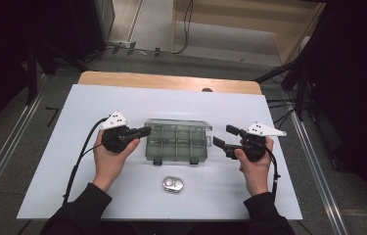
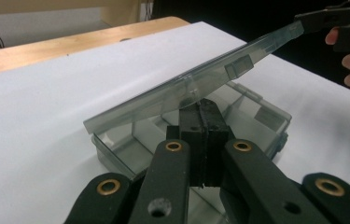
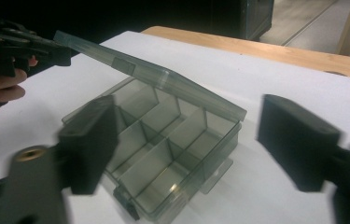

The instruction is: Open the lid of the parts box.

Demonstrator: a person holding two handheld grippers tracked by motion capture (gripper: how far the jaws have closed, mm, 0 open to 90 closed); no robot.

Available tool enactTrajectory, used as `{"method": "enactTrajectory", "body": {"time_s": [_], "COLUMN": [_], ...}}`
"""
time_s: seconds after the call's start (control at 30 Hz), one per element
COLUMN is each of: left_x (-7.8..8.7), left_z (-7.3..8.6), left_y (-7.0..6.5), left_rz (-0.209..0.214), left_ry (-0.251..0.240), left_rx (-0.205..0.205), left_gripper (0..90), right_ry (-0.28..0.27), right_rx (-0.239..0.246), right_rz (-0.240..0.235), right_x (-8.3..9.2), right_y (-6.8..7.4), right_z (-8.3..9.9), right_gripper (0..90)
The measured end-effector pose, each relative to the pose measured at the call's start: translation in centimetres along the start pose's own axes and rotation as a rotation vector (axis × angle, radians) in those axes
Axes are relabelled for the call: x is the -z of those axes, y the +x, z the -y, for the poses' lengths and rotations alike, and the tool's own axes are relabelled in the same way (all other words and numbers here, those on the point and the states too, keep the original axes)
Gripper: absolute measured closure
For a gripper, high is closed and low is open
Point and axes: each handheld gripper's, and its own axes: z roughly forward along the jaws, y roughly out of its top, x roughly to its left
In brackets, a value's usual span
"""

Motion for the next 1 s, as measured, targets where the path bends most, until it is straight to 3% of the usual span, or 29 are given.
{"method": "enactTrajectory", "body": {"time_s": [0.07,0.13,0.27,0.5,0.53,0.7,0.8,0.83,0.87,1.0], "left_x": [-0.2,-0.4,-0.7,-1.2,-1.3,-1.7,-1.9,-1.9,-2.0,-2.3], "left_z": [-0.4,-0.7,-1.0,-1.6,-1.9,-2.6,-2.9,-2.9,-3.0,-3.2], "left_y": [0.3,0.6,1.1,1.5,1.7,2.0,2.2,2.2,2.4,2.6], "left_rz": [0.008,0.009,0.018,0.016,0.013,0.008,0.006,0.006,0.006,0.003], "left_ry": [-0.008,-0.016,-0.027,-0.041,-0.045,-0.065,-0.074,-0.074,-0.076,-0.087], "left_rx": [0.012,0.012,0.028,0.032,0.037,0.041,0.049,0.049,0.058,0.063], "left_gripper": [89.2,89.2,89.2,89.2,89.2,89.2,89.2,89.2,89.2,89.2], "right_ry": [0.004,-0.004,-0.033,0.003,0.008,0.008,-0.023,-0.023,-0.039,-0.054], "right_rx": [0.001,0.01,0.034,0.007,-0.007,0.03,-0.002,-0.002,-0.021,-0.034], "right_rz": [-0.001,0.027,0.078,0.083,0.112,0.216,0.215,0.215,0.216,0.225], "right_x": [-0.3,-0.6,-1.1,-2.7,-3.2,-4.3,-4.6,-4.6,-4.8,-5.2], "right_y": [0.0,0.3,0.7,0.5,0.5,0.6,0.2,0.2,-0.1,-0.4], "right_z": [-0.2,-0.4,-0.7,-1.2,-1.4,-1.5,-1.6,-1.6,-1.7,-1.7], "right_gripper": [7.1,0.0,0.0,0.0,7.6,25.1,36.9,36.9,44.3,51.9]}}
